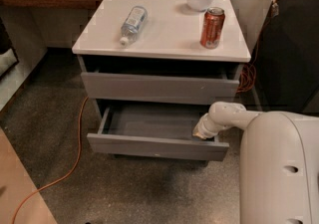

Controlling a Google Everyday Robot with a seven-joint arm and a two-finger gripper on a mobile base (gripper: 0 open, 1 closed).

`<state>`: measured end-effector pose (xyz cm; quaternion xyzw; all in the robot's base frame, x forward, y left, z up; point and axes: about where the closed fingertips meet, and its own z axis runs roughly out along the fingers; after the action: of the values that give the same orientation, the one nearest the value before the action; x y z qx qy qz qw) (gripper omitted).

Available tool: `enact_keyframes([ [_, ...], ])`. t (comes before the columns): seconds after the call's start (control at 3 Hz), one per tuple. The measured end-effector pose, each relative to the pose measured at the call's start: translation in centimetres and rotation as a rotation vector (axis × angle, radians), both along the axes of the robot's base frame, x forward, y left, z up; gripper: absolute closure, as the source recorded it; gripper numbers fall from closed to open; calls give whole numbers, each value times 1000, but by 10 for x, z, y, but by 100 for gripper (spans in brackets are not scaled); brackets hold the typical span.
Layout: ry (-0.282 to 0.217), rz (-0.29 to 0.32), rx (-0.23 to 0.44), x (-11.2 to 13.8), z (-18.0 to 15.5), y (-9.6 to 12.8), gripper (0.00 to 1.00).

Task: Place coke can into middle drawer

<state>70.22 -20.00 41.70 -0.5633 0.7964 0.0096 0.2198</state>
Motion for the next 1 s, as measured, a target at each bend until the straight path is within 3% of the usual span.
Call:
enact_keyframes([
  [0.67,73,85,2,-49,-3,-4,100],
  [1.0,112,142,8,-88,-4,-7,100],
])
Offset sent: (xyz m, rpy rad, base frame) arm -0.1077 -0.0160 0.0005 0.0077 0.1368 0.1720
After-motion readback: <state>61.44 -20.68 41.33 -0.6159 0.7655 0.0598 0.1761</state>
